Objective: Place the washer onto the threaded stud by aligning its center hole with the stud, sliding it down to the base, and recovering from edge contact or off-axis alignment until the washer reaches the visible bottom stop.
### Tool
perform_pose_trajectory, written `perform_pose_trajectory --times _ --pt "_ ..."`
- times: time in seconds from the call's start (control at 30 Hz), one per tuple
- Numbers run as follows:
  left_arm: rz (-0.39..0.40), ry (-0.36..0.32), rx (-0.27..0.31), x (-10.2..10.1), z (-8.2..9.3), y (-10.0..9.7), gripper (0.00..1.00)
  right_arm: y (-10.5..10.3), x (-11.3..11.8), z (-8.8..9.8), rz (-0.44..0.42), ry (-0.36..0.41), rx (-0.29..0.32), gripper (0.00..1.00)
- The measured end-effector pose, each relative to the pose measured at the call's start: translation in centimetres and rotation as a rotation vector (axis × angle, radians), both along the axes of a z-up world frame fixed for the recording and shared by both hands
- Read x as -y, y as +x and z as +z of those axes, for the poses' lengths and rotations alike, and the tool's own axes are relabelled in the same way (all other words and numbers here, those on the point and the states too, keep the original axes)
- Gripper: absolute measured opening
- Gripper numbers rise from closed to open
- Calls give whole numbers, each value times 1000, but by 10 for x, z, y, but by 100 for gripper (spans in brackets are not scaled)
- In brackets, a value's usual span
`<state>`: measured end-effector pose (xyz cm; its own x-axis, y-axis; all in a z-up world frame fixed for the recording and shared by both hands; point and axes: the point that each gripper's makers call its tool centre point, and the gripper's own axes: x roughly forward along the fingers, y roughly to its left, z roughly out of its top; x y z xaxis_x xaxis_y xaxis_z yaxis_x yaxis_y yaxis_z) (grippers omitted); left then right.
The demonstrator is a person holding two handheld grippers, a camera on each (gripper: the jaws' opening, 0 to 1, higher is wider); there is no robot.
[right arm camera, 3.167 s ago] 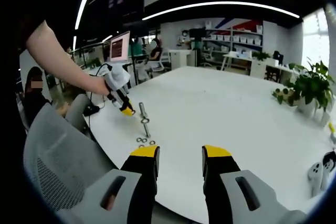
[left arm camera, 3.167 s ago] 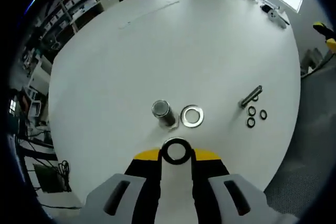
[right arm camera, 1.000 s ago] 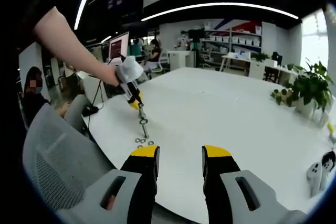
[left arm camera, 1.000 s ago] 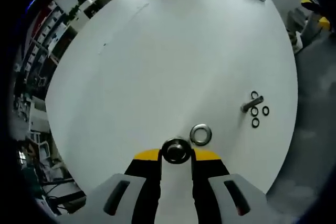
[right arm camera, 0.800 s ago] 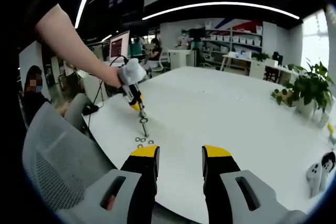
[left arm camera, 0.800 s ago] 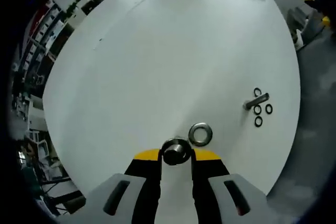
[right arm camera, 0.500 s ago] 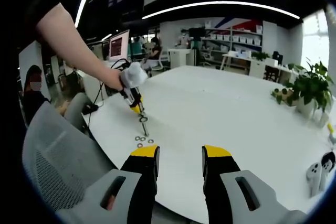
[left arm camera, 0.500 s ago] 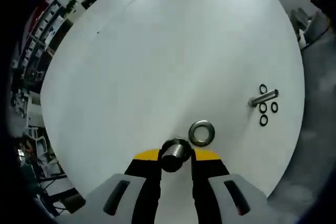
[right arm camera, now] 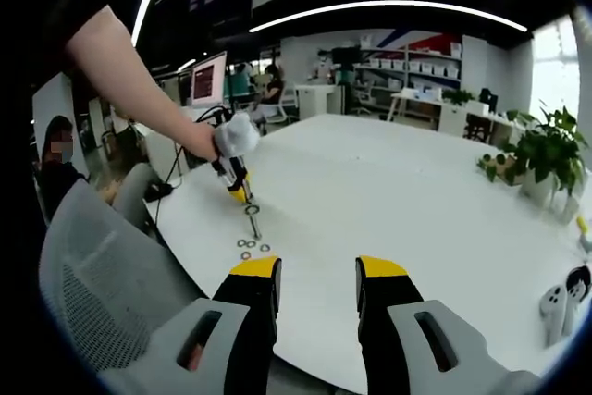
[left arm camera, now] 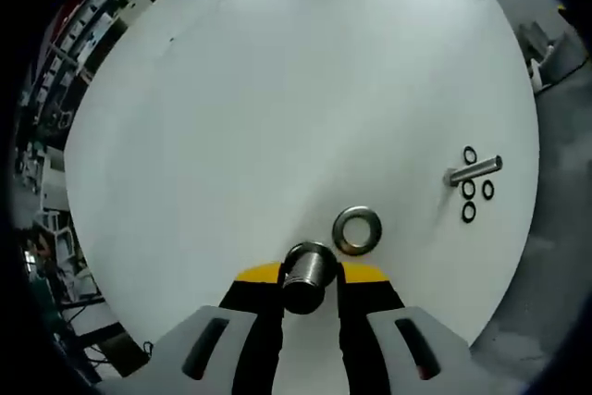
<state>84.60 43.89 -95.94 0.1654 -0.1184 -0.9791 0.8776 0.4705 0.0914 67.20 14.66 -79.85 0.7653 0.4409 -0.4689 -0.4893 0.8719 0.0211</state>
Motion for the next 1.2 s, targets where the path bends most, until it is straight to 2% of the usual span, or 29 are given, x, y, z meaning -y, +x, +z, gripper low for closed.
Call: perform_pose_trajectory --times 0.23,0.37,0.47,0.57,0.67,0.87,0.97,1.2 --pt "41 11 -45 -5 -1 -9 20 0 0 0 -3 0 -1 34" --pt "13 -1 -11 -5 1 -10 20 0 0 0 -3 1 0 34" --pt "29 -30 -14 -1 4 -9 22 0 0 0 -4 1 -1 34" --pt "28 -52 8 2 12 -5 24 0 0 0 -1 2 0 34" --pt "44 -79 19 7 18 -2 30 0 -1 1 0 2 2 34" --pt "-16 -93 43 17 24 -1 31 0 0 1 -3 4 2 34" --pt "-39 -107 32 24 23 -3 32 0 0 1 -3 3 3 34" --pt "-90 -90 5 35 16 -9 32 0 1 1 -7 7 6 34"
